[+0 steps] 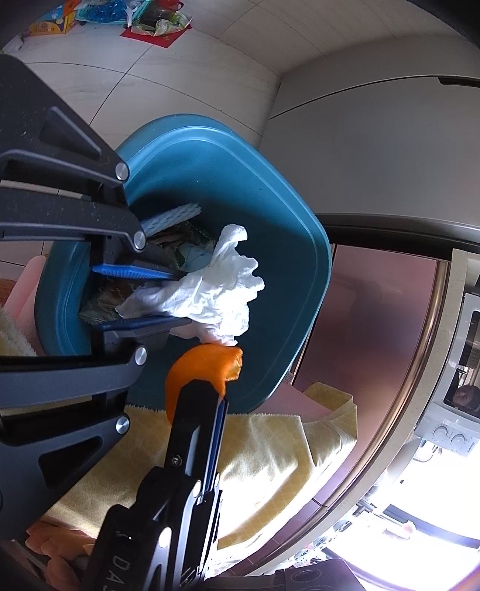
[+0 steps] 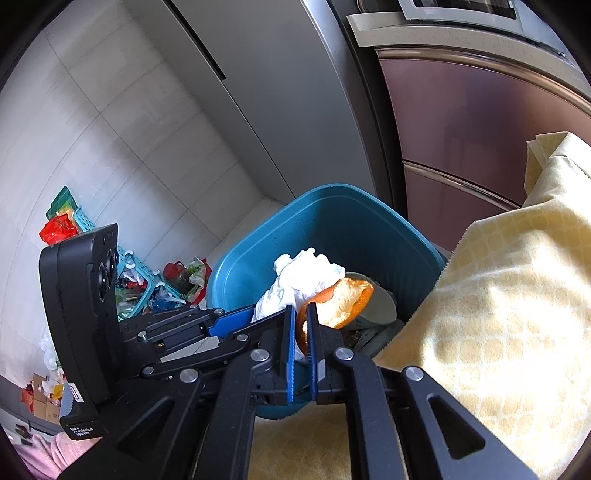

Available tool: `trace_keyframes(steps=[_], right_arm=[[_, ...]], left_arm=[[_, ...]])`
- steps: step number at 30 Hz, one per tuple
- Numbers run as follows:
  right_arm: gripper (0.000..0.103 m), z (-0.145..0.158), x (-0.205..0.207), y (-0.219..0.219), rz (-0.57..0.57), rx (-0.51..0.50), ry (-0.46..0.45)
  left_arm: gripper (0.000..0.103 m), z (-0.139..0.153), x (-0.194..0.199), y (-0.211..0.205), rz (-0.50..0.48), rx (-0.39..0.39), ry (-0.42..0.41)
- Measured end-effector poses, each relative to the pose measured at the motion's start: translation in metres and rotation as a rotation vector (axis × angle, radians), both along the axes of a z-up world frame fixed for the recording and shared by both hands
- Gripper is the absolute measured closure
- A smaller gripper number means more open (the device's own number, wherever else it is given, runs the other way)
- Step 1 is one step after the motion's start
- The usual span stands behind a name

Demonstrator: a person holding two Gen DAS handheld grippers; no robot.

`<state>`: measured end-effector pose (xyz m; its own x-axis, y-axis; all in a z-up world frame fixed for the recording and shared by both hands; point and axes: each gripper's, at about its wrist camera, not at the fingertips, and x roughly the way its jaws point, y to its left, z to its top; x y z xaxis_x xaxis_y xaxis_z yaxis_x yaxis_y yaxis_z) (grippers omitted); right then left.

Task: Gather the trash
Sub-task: 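Lower the tissue and orange peel over the teal bin opening, then open both tools to drop the tissue and peel into the bin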

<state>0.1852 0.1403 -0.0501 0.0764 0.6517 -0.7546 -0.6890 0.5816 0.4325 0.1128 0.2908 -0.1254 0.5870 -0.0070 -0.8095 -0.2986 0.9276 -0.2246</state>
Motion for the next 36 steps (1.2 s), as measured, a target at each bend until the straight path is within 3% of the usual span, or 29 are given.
trace_keyframes(steps=[9,13,19,24,31,36], right_arm=[[0.097,0.0,0.002,-0.004,-0.012,0.008,0.002],[0.096,-0.001,0.0,-0.005,-0.018,0.017,0.005],[0.082,0.0,-0.003,-0.015,-0.034,0.042,0.008],[0.071,0.004,-0.008,-0.027,-0.046,0.059,-0.002],[0.052,0.016,-0.023,-0.051,-0.056,0.093,-0.038],[0.038,0.03,-0.042,-0.076,-0.088,0.132,-0.104]], left_arm=[[0.079,-0.002,-0.001,0.003,0.003,-0.012,0.003],[0.07,0.0,-0.004,0.004,0.007,-0.009,-0.008],[0.061,0.005,-0.009,0.003,0.015,-0.002,-0.016],[0.041,0.018,-0.023,-0.002,0.016,0.029,-0.049],[0.012,0.044,-0.055,-0.016,0.039,0.109,-0.134],[0.006,0.064,-0.08,-0.028,0.077,0.169,-0.232]])
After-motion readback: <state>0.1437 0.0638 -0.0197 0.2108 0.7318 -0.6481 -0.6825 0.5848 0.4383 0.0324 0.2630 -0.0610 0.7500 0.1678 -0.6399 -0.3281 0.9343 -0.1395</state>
